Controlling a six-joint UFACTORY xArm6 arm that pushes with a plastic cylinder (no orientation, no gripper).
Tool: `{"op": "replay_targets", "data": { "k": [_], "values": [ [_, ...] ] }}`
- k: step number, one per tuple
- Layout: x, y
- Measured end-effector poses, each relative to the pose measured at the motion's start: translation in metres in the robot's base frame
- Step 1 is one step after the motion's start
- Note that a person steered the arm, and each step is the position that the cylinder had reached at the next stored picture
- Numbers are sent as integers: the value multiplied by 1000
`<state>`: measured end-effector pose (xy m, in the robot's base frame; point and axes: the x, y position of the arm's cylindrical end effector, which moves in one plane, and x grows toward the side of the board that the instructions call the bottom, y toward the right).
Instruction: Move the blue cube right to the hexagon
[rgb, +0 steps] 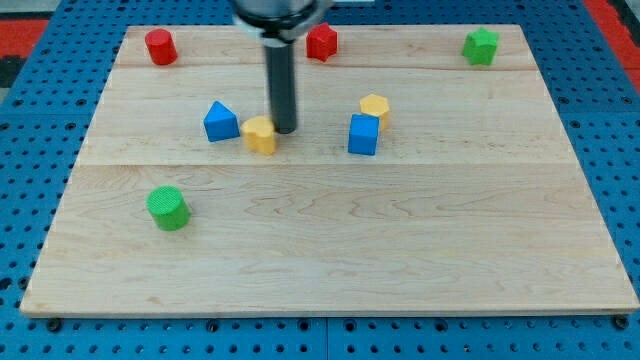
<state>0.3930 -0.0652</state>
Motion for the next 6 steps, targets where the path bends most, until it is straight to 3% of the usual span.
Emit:
{"op": "replay_targets", "data": {
  "k": [1, 2, 3, 4, 5, 6],
  "values": [
    [38, 17],
    [-6, 53],
    [-70, 19],
    [-74, -66],
    [4, -58],
    [47, -22]
  ]
}}
